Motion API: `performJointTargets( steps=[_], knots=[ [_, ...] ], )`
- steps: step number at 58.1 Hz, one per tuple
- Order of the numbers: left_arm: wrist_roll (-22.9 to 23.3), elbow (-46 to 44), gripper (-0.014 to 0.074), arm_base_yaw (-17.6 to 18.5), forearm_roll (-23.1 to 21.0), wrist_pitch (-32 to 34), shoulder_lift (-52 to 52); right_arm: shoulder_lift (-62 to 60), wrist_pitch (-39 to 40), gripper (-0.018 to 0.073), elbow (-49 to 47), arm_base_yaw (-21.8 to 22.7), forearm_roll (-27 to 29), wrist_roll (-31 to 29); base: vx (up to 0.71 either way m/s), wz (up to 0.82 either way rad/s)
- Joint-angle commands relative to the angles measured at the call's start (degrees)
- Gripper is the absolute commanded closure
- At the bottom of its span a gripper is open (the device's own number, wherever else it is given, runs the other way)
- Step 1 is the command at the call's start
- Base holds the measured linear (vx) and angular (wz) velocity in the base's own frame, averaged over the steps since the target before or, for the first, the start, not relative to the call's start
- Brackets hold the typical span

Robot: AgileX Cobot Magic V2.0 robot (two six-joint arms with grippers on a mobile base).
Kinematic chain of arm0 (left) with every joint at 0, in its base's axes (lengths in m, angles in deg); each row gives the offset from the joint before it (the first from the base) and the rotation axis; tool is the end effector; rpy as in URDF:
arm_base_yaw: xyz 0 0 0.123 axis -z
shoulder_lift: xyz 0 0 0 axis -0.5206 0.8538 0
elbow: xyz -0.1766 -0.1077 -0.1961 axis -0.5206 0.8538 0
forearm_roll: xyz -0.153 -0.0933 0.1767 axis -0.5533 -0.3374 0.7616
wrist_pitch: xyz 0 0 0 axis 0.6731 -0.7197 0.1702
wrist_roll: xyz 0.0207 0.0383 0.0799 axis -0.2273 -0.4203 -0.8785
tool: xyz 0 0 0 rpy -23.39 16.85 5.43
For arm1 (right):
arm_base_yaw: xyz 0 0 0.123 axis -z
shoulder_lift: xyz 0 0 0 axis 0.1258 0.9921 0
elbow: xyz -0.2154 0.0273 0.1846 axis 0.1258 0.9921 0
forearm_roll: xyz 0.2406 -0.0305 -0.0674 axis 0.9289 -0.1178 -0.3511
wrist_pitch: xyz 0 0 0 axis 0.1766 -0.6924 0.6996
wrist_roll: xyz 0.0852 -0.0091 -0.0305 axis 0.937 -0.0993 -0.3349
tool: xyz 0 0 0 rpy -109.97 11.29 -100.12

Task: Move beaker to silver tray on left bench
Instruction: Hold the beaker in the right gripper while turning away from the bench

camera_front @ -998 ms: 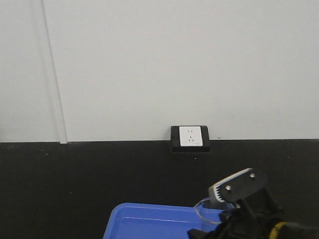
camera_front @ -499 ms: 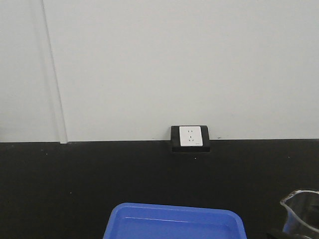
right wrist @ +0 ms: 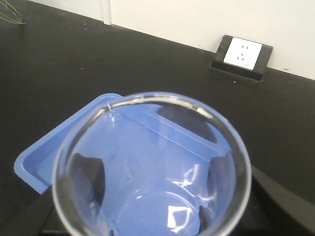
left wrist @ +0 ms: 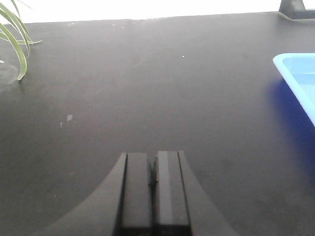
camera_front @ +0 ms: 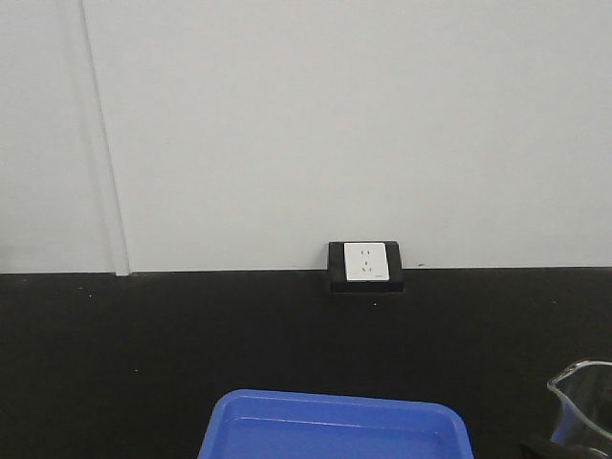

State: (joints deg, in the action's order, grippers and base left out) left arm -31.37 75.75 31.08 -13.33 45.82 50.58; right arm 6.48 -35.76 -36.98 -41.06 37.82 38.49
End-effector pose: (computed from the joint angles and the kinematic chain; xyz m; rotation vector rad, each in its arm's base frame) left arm 0.0529 0.0013 0.1722 0.0091 1.8577 0.0308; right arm 0.1140 0.0651 0.3592 -0.5215 1.9265 0.2760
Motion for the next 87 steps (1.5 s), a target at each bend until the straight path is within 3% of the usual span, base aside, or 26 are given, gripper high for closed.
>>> performJointTargets(
  steps=[1,43,87],
  knots=[
    [0.1,1.6,0.0595,0.4,-0.1,4.5,-0.9,0.0,4.8,0.0567,-1.6,0.4,-1.3,-0.3,0.00,0.00],
    [0.1,1.6,0.0595,0.4,-0.1,4.5,-0.9,0.0,4.8,0.0567,-1.6,0.4,-1.3,-0.3,-0.05,0.03],
    [0.1,1.6,0.0595,0.4,-0.1,4.5,-0.9,0.0,4.8,0.0567,-1.6,0.4,-1.3,-0.3,-0.27,0.06]
  ],
)
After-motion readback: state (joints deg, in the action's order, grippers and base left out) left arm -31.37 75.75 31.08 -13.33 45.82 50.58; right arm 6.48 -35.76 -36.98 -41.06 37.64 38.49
